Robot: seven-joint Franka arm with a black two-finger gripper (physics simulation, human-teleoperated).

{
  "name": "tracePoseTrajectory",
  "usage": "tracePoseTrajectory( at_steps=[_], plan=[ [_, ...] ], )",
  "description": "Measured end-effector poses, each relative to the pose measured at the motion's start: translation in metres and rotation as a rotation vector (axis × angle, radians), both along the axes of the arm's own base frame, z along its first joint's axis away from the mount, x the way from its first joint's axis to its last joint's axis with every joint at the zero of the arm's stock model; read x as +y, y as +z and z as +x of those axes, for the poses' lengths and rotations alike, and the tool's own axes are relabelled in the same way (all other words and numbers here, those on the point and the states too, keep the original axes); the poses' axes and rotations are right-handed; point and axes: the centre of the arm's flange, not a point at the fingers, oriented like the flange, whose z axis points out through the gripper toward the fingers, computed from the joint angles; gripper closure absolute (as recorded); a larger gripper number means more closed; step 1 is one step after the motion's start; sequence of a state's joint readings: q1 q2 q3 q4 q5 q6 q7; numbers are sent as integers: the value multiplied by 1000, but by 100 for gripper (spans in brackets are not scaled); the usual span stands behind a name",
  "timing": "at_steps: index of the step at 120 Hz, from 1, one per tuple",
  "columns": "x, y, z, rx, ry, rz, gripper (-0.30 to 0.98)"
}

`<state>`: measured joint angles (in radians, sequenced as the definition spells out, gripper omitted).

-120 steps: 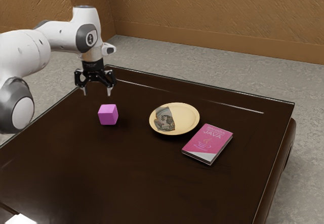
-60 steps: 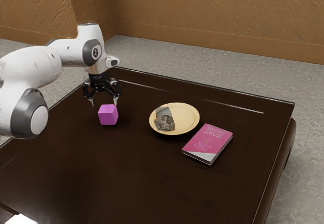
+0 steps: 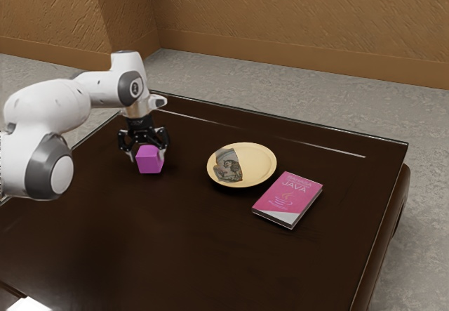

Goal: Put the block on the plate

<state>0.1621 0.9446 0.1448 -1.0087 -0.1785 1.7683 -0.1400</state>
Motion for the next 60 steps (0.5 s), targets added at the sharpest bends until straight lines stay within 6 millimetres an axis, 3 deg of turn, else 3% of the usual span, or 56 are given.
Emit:
tracePoseTrajectory(
  at_steps=[29, 60],
  plan=[
    [-4, -1, 5, -10, -10, -8, 2],
    [6, -6, 2, -5, -2, -6, 20]
  ],
)
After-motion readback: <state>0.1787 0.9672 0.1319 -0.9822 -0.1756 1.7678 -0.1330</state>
